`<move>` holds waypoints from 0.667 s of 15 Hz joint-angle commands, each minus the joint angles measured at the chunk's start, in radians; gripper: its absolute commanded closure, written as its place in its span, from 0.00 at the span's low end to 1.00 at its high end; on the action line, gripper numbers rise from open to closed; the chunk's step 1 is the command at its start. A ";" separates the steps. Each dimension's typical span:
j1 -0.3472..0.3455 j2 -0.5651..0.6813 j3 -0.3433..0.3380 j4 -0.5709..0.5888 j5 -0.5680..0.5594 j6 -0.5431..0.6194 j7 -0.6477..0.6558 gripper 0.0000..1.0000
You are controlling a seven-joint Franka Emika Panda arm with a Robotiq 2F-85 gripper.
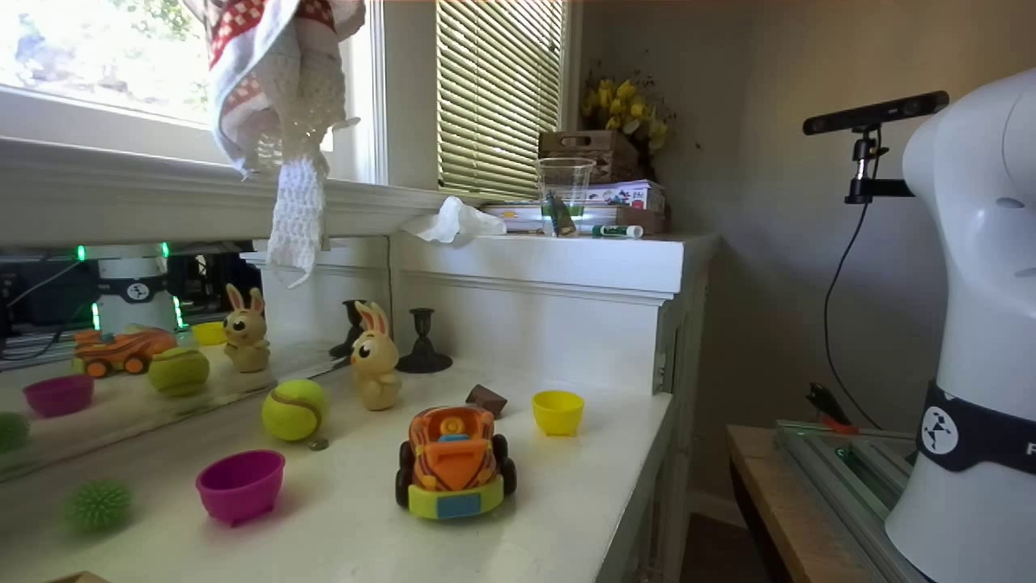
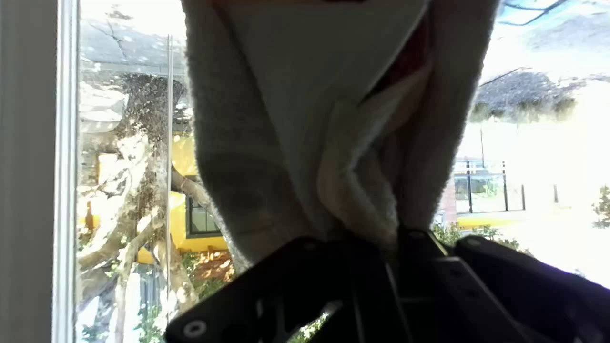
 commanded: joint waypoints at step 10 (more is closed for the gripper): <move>-0.031 0.275 0.030 0.244 -0.027 0.271 -0.059 0.98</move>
